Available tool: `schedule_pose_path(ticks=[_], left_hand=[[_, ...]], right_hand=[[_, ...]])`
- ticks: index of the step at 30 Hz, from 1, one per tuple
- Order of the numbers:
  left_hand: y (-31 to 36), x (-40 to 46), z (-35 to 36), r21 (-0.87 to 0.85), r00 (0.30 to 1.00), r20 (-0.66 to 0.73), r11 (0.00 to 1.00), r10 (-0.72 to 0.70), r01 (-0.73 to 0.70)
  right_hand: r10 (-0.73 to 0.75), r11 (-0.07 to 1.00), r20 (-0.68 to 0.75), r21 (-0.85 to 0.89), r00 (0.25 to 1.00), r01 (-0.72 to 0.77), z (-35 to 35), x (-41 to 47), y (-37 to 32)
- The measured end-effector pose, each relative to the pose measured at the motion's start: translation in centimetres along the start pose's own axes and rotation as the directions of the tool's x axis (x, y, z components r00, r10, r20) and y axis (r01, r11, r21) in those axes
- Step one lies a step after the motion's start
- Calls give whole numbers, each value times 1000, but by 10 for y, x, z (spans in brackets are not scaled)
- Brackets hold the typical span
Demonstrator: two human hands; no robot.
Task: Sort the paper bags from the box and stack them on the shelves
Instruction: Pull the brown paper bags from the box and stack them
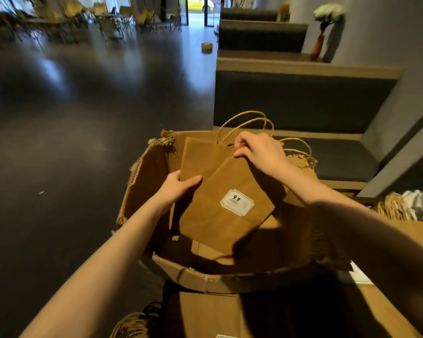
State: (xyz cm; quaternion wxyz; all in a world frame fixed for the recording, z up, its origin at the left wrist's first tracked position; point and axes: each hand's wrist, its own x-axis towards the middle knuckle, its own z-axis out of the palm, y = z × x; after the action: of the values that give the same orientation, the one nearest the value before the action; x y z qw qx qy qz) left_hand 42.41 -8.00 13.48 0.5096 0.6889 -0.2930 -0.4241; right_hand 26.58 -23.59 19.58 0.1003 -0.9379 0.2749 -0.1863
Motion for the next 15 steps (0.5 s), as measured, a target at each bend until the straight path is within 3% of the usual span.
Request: schedule_pose_path(ticks=[2,5,9,15], left_hand=[[5,-9,4,-59,1000,7,998,12,-12],[21,-20,12,-113,988,-96,985,118,-128],[46,-22,16,-56,942,-244,966,231,-252],[79,-25,22,0,852,-486,975,194,-221]], right_hand=[[20,1000,-74,24,997,-19,-19,-4,-4],[52,998,-172,31,984,-48,-44,-10,-9],[118,987,-277,136,953,-83,-74,-19,-15],[99,978,-247,203,964,-49,-102,-34,-23]])
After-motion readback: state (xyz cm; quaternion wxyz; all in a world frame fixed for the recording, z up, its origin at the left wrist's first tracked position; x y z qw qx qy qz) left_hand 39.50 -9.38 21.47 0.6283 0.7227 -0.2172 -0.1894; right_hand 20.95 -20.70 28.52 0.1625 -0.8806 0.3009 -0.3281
